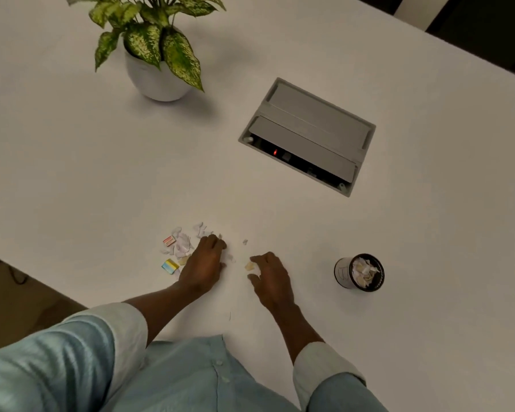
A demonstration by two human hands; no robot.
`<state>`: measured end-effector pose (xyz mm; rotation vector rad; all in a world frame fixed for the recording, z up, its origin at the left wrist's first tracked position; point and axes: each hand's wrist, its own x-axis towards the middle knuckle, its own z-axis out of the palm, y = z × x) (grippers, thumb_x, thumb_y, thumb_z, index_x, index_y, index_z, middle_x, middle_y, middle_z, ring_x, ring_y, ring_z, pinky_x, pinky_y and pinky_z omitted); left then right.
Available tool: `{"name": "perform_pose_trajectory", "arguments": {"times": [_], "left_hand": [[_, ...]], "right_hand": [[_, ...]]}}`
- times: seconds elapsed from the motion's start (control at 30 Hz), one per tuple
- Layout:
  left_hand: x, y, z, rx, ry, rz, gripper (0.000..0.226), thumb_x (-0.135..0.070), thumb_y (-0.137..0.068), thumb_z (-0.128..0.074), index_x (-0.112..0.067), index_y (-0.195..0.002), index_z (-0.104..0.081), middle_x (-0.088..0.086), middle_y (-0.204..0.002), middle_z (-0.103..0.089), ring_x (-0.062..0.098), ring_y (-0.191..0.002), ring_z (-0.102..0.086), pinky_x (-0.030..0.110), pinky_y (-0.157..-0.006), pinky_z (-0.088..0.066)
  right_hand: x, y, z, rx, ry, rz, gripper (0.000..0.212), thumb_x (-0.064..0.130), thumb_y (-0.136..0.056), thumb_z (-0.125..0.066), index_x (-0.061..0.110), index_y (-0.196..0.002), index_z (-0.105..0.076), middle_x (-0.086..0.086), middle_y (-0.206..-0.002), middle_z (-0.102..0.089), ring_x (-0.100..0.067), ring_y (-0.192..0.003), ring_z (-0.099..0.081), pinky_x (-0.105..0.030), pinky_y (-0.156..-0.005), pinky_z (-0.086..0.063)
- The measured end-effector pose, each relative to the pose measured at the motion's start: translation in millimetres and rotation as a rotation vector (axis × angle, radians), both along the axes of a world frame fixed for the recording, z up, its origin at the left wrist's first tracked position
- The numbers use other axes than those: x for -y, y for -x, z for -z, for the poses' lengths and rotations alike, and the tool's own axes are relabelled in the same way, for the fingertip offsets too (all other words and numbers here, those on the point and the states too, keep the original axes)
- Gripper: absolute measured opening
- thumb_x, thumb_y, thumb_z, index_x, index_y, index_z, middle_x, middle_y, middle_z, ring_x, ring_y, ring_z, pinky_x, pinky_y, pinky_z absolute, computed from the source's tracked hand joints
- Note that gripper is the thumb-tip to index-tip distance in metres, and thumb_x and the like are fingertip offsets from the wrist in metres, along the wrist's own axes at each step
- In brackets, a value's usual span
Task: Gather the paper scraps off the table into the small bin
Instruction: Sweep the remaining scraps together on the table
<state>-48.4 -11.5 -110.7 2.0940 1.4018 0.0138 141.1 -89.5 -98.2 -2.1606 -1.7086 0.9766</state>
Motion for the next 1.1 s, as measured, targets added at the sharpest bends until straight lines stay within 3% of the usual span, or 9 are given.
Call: {"name": "perform_pose_trajectory", "arguments": {"times": [0.13, 0.23, 0.43, 0.5, 0.67, 0.9, 1.1], "left_hand": [[-2.8, -7.4, 5.0, 0.011, 0.029, 0.034, 0.049, -0.012, -0.088, -0.077, -0.007, -0.134, -0.059, 0.014, -0.134, -0.057, 0.034, -0.123, -0.054, 0.041, -0.098, -0.052], [-3.9, -13.9, 8.5, 0.001, 0.022, 0.071, 0.045, -0.015, -0.090, -0.076, -0.008, -0.131, -0.059, 0.011, -0.129, -0.057, 0.031, -0.117, -0.054, 0.041, -0.092, -0.053], [-10.4, -17.0, 8.6, -0.022, 0.001, 0.180, 0.006, -0.006, -0.095, -0.060, -0.008, -0.099, -0.065, 0.010, -0.107, -0.061, 0.029, -0.098, -0.055, 0.042, -0.076, -0.049], [-10.4, -16.4, 8.4, -0.030, -0.006, 0.201, 0.008, -0.006, -0.098, -0.056, -0.008, -0.097, -0.064, 0.011, -0.104, -0.062, 0.029, -0.096, -0.055, 0.043, -0.074, -0.049], [-3.8, -14.8, 9.5, -0.128, -0.066, 0.300, 0.016, -0.011, -0.107, -0.045, -0.005, -0.113, -0.059, 0.014, -0.112, -0.058, 0.028, -0.102, -0.054, 0.043, -0.076, -0.054], [14.8, -3.0, 1.6, -0.016, -0.060, 0.297, 0.016, -0.012, -0.103, -0.046, -0.003, -0.107, -0.059, 0.016, -0.113, -0.059, 0.028, -0.099, -0.052, 0.039, -0.079, -0.049], [40.9, 18.1, -8.1, 0.026, 0.007, 0.242, 0.017, -0.020, -0.103, -0.050, -0.008, -0.107, -0.061, 0.009, -0.113, -0.060, 0.024, -0.099, -0.056, 0.034, -0.075, -0.050]], "right_hand": [[-11.1, 11.1, 7.9, 0.071, 0.026, -0.049, 0.040, 0.019, -0.096, -0.064, 0.018, -0.136, -0.058, -0.001, -0.129, -0.052, -0.017, -0.120, -0.051, -0.033, -0.094, -0.051], [-14.9, 14.3, 13.5, 0.140, 0.041, -0.076, 0.035, 0.018, -0.097, -0.062, 0.018, -0.132, -0.060, 0.000, -0.127, -0.053, -0.017, -0.118, -0.051, -0.032, -0.085, -0.055], [-20.4, 8.5, 19.9, 0.190, 0.060, -0.093, 0.021, 0.010, -0.098, -0.052, 0.018, -0.112, -0.065, 0.000, -0.111, -0.058, -0.019, -0.101, -0.056, -0.030, -0.074, -0.047], [-23.5, 5.5, 19.4, 0.189, 0.070, -0.088, 0.021, 0.009, -0.096, -0.051, 0.017, -0.109, -0.066, 0.000, -0.108, -0.060, -0.020, -0.099, -0.058, -0.029, -0.071, -0.043], [-38.3, 2.2, 14.7, 0.193, 0.068, -0.043, 0.018, 0.015, -0.091, -0.054, 0.021, -0.105, -0.064, 0.003, -0.106, -0.061, -0.019, -0.099, -0.060, -0.033, -0.074, -0.048], [-62.6, 2.4, 13.2, 0.197, -0.037, -0.062, 0.040, 0.018, -0.096, -0.053, 0.028, -0.134, -0.056, 0.002, -0.117, -0.062, -0.018, -0.108, -0.060, -0.034, -0.084, -0.052], [-64.3, 0.6, 20.1, 0.229, -0.043, -0.140, 0.028, 0.019, -0.101, -0.050, 0.022, -0.124, -0.066, -0.003, -0.110, -0.064, -0.023, -0.103, -0.062, -0.035, -0.078, -0.052]]}}
